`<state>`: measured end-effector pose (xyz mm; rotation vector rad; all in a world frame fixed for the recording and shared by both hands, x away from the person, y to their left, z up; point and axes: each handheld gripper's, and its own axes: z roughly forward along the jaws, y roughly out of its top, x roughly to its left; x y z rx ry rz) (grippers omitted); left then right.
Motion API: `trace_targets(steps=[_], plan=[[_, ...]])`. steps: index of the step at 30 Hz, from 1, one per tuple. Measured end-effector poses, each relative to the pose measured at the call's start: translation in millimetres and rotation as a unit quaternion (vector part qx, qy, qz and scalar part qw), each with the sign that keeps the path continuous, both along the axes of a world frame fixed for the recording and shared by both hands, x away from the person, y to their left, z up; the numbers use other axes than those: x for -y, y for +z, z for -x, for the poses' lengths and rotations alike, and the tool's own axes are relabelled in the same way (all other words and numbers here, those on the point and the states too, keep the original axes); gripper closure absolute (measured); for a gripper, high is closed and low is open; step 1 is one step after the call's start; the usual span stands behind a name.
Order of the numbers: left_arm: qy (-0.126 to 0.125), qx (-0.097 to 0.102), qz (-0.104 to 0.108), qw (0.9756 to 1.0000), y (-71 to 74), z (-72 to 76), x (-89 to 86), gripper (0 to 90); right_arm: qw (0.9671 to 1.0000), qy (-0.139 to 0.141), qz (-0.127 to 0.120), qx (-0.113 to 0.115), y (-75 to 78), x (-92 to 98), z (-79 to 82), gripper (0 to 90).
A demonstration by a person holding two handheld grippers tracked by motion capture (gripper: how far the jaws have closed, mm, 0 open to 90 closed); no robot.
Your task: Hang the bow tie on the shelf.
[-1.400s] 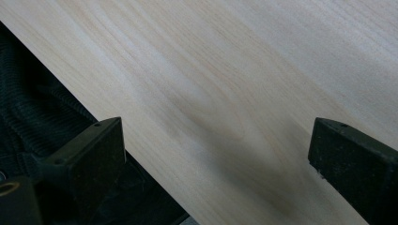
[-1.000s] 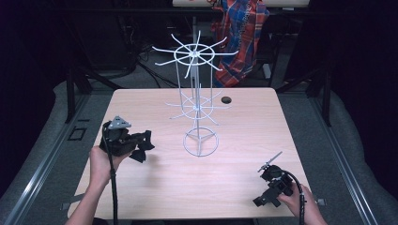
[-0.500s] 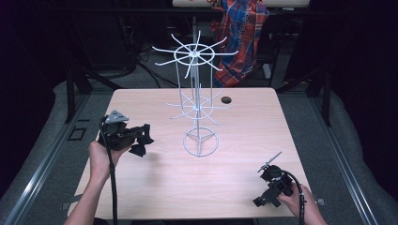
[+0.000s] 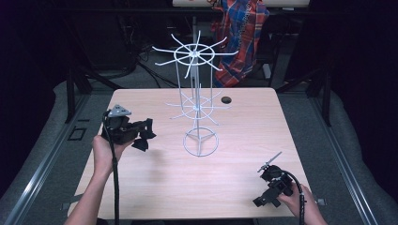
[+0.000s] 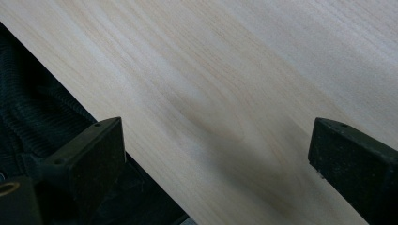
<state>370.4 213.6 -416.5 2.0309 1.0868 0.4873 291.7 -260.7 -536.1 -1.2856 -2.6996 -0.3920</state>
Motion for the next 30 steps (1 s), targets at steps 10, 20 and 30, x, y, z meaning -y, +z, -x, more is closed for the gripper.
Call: trace_targets(steps=[10, 20, 30], plan=[[-0.005, 0.010, 0.008, 0.9999, 6.8, -8.4, 6.4, 81.6, 1.0000, -0.002, -0.001, -0.003, 0.9, 0.3, 0.5, 4.0], [-0.004, 0.018, 0.018, 0.9997, 12.5, -16.7, 6.5, 81.6, 1.0000, -0.002, 0.000, -0.004, -0.1, 0.4, 0.3, 4.0], [-0.004, 0.025, 0.028, 0.9993, 18.1, -25.0, 8.6, 81.6, 1.0000, 0.003, 0.003, -0.005, 0.7, 1.5, -0.8, 4.5]])
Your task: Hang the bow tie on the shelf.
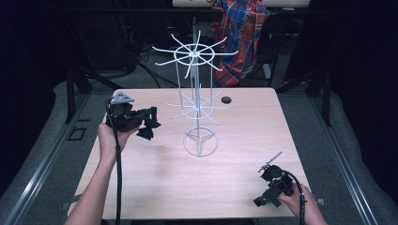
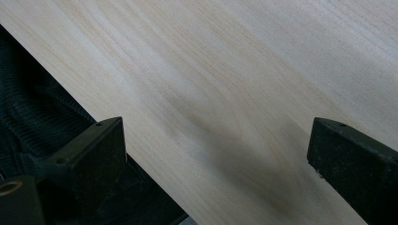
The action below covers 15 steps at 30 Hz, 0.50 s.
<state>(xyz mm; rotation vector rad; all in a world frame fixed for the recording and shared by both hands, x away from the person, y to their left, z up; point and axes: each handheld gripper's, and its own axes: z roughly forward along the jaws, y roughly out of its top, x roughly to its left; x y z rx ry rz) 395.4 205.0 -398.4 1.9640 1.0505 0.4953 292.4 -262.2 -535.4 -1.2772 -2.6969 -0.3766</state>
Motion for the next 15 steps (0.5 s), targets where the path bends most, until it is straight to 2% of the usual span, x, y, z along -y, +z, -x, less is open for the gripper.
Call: trace_targets(steps=[11, 13, 15], plan=[[-0.003, 0.010, 0.007, 0.9999, 6.7, -7.9, 5.7, 81.7, 0.9999, -0.012, -0.009, -0.001, -1.2, -1.3, 1.5, 4.5], [-0.004, 0.012, 0.009, 0.9999, 6.9, -9.7, 6.1, 81.6, 0.9999, -0.010, -0.002, 0.001, -1.0, -0.9, 1.1, 4.5], [-0.005, 0.012, 0.009, 0.9999, 7.1, -10.9, 7.1, 81.7, 0.9999, -0.011, -0.010, 0.002, -1.2, -0.9, 1.1, 4.5]])
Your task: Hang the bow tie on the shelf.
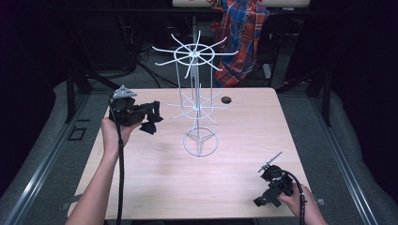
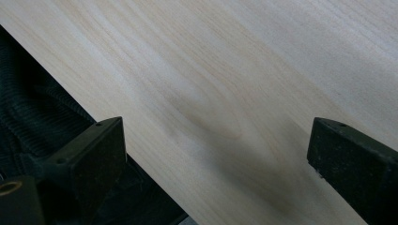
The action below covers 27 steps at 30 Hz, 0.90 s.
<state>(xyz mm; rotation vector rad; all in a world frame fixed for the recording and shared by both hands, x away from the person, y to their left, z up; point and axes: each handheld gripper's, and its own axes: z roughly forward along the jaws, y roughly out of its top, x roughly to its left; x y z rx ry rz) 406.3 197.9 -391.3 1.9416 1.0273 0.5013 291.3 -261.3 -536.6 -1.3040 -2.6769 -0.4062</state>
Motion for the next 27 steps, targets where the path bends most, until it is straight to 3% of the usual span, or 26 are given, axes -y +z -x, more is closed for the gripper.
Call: trace_targets(steps=[9, 10, 17, 19, 20, 23, 25, 27], plan=[[-0.007, -0.001, 0.002, 1.0000, 1.0, -1.9, 4.1, 81.7, 1.0000, -0.002, -0.002, -0.002, -0.5, 0.2, 0.1, 4.6], [-0.008, -0.001, 0.001, 1.0000, 1.3, -1.6, 4.9, 81.7, 0.9999, 0.005, 0.011, -0.001, 0.2, 1.2, -0.8, 4.5], [-0.011, 0.001, -0.001, 0.9999, 2.6, -1.2, 5.3, 81.7, 0.9999, 0.004, 0.011, 0.001, 0.2, 1.5, -0.6, 4.5], [-0.011, 0.001, -0.001, 0.9999, 2.5, -1.5, 5.6, 81.7, 0.9999, -0.010, 0.003, 0.007, -1.4, 0.2, 1.3, 4.5], [-0.012, 0.002, 0.003, 0.9999, 3.1, -2.1, 6.8, 81.7, 1.0000, 0.000, 0.008, 0.003, -0.2, 0.9, 0.0, 4.5], [-0.015, 0.005, 0.002, 0.9999, 4.4, -2.4, 8.1, 81.7, 0.9999, -0.009, 0.006, 0.007, -1.0, 0.4, 1.1, 4.5], [-0.019, 0.009, 0.002, 0.9998, 6.0, -2.2, 10.6, 81.7, 0.9999, 0.004, 0.009, -0.004, 0.0, 2.1, -0.9, 4.5], [-0.021, 0.010, 0.002, 0.9997, 6.5, -2.2, 12.0, 81.7, 0.9999, 0.005, 0.012, 0.000, -0.3, 2.4, -0.9, 4.5]])
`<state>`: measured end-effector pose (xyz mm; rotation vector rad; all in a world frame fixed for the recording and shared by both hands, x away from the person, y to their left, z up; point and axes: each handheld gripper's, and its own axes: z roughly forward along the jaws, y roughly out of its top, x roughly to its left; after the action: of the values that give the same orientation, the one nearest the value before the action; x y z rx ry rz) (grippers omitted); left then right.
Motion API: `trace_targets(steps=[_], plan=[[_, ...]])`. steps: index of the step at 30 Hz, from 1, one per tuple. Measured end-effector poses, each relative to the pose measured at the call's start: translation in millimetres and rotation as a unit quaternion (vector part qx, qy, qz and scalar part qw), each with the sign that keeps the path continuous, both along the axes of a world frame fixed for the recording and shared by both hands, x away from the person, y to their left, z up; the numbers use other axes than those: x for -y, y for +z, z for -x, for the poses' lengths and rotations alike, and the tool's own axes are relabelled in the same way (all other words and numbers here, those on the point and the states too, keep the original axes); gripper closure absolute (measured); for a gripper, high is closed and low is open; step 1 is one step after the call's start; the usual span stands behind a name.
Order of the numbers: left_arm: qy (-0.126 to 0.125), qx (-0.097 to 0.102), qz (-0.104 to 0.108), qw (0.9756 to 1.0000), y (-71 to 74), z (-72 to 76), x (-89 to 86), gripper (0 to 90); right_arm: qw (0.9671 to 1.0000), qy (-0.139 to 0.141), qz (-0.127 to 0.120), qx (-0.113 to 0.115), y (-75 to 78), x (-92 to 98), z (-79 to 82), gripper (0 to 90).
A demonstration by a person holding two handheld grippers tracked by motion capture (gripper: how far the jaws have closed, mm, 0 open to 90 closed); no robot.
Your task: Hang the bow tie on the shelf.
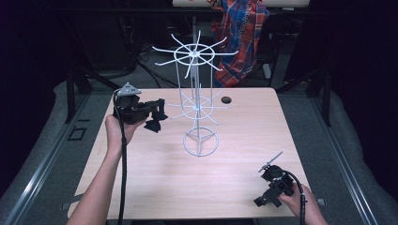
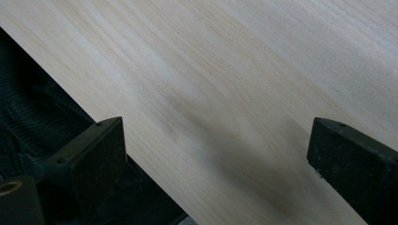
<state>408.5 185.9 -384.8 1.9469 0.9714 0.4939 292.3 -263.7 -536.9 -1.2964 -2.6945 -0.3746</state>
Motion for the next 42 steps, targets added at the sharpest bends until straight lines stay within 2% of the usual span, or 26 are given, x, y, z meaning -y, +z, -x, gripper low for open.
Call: trace_targets(steps=[5, 8, 12, 13, 16, 18, 22, 23, 25, 28, 42], plan=[[-0.008, -0.005, -0.003, 0.9999, -0.2, -0.1, 3.1, 81.7, 1.0000, 0.005, 0.005, -0.001, 1.0, 0.2, -0.4, 4.5], [-0.013, -0.008, -0.004, 0.9999, -0.5, -0.4, 4.9, 81.7, 1.0000, -0.002, -0.004, -0.002, -0.2, -0.2, 0.2, 4.5], [-0.015, -0.010, -0.005, 0.9998, -1.5, -1.8, 7.1, 81.7, 1.0000, -0.003, -0.004, -0.002, -0.2, -0.5, 0.3, 4.5], [-0.018, -0.013, -0.007, 0.9997, -2.0, -2.1, 9.3, 81.7, 1.0000, 0.003, 0.003, -0.003, 0.4, 0.0, -0.3, 4.5], [-0.022, -0.013, -0.010, 0.9996, -2.7, -2.6, 12.6, 81.7, 0.9999, -0.008, -0.013, -0.003, -0.8, -0.8, 0.7, 4.5], [-0.024, -0.013, -0.011, 0.9996, -3.2, -2.5, 14.3, 81.7, 0.9998, -0.009, -0.014, -0.002, -0.8, -0.9, 1.0, 4.5], [-0.028, -0.014, -0.012, 0.9994, -3.8, -2.5, 15.8, 81.7, 0.9999, -0.008, -0.013, -0.004, -1.0, -0.8, 0.9, 4.5], [-0.030, -0.015, -0.011, 0.9994, -4.5, -2.4, 17.2, 81.7, 1.0000, 0.002, 0.004, -0.003, 0.2, 0.2, -0.2, 4.5], [-0.033, -0.017, -0.013, 0.9992, -5.0, -2.2, 18.9, 81.7, 1.0000, -0.008, -0.005, -0.003, -0.9, -1.2, 0.6, 4.5], [-0.038, -0.019, -0.016, 0.9990, -6.6, -2.1, 21.4, 81.7, 1.0000, 0.000, 0.000, -0.004, -0.3, -1.1, -0.3, 4.5], [-0.050, -0.027, -0.021, 0.9981, -13.4, -2.3, 32.3, 81.6, 1.0000, -0.004, -0.001, -0.004, -1.1, -0.8, 0.3, 4.5]])
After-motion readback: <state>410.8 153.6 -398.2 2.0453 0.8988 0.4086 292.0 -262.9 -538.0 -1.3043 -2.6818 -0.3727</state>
